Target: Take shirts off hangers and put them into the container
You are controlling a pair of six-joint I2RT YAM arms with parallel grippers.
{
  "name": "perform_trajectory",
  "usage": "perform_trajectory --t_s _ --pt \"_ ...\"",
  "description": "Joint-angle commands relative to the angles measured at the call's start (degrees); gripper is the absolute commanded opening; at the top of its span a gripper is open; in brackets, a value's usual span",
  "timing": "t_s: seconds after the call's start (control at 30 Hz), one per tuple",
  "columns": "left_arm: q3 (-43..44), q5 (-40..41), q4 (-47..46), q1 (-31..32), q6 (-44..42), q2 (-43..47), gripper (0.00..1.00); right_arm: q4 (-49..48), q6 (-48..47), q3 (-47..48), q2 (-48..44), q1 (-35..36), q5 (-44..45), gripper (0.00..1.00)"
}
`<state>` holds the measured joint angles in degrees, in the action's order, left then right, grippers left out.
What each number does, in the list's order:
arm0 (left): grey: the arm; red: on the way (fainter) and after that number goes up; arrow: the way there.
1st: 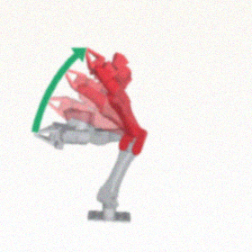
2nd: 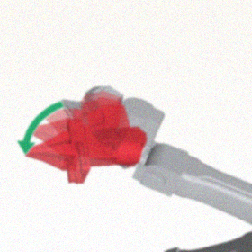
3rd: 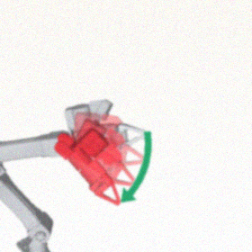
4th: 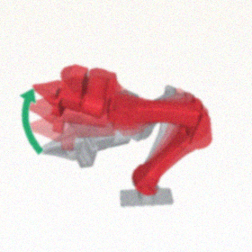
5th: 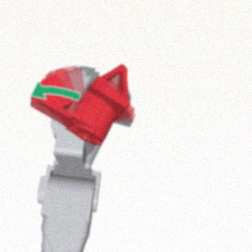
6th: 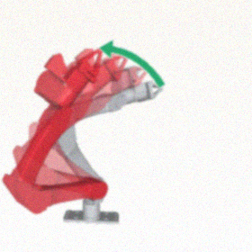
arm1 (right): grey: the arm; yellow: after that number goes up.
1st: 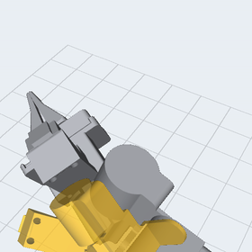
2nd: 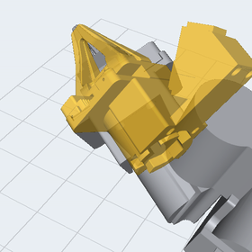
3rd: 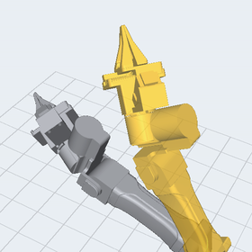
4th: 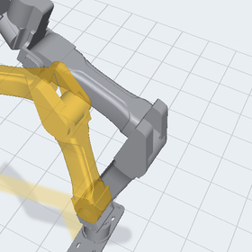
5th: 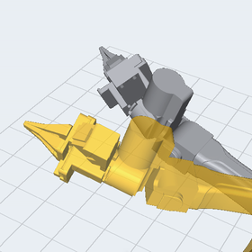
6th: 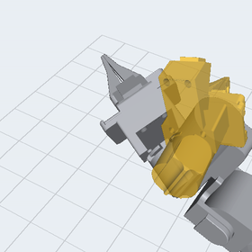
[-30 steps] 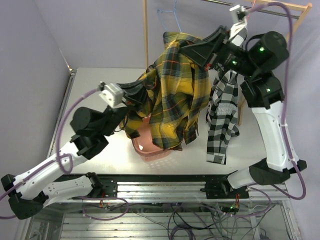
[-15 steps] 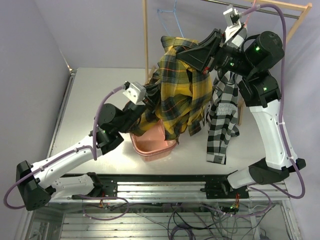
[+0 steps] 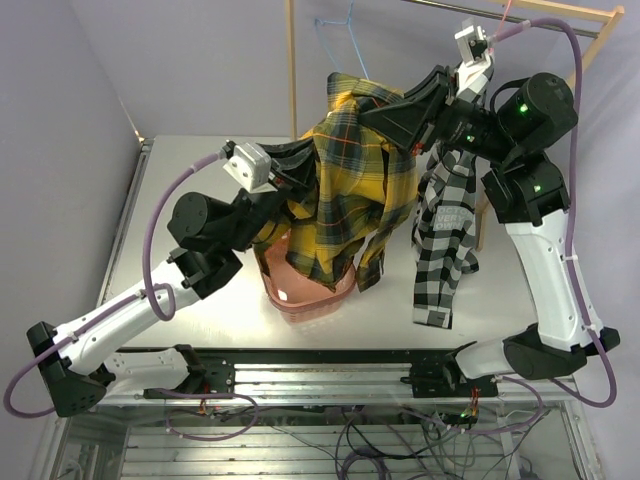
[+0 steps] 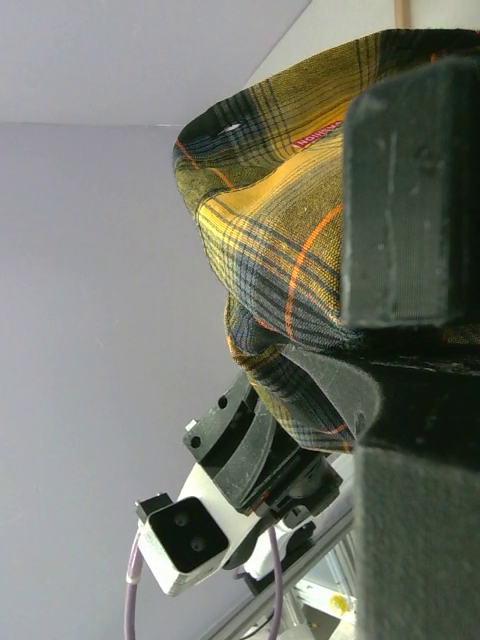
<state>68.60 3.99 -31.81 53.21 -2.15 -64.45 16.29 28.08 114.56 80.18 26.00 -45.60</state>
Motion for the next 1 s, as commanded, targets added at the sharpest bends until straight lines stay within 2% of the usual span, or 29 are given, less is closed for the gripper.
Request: perform_trajectory --t_s 0.0,0.13,0.27,0.47,0.73,0.97 --pt "-2.12 -0.79 -4.16 0.17 1.49 1.07 0.20 -1.97 -0.73 -0.52 -0.30 0.10 -0.27 0.00" --pt "-4.07 0.26 -2.47 0.15 2.21 1.30 0.21 -2.21 -0.39 0.01 0.43 0.09 -1.43 0.00" --pt "-8.77 1.28 -6.51 0.19 4.04 0.08 0.22 -2.11 -0.42 0.05 0.76 0.09 -1.51 0.00" --pt "-9.25 -2.06 -10.96 0.26 7.57 -5.95 0.24 -1.32 -0.96 0.69 0.81 0.08 -0.87 0.00" --pt "-0.27 -7.50 -12.06 0.27 12.73 -12.21 0.22 0.67 -2.79 1.42 0.12 0.10 0.43 0.00" --pt "5.63 -9.20 -11.13 0.53 13.16 -13.67 0.21 -0.25 -3.53 -0.81 -1.22 0.10 0.99 0.00"
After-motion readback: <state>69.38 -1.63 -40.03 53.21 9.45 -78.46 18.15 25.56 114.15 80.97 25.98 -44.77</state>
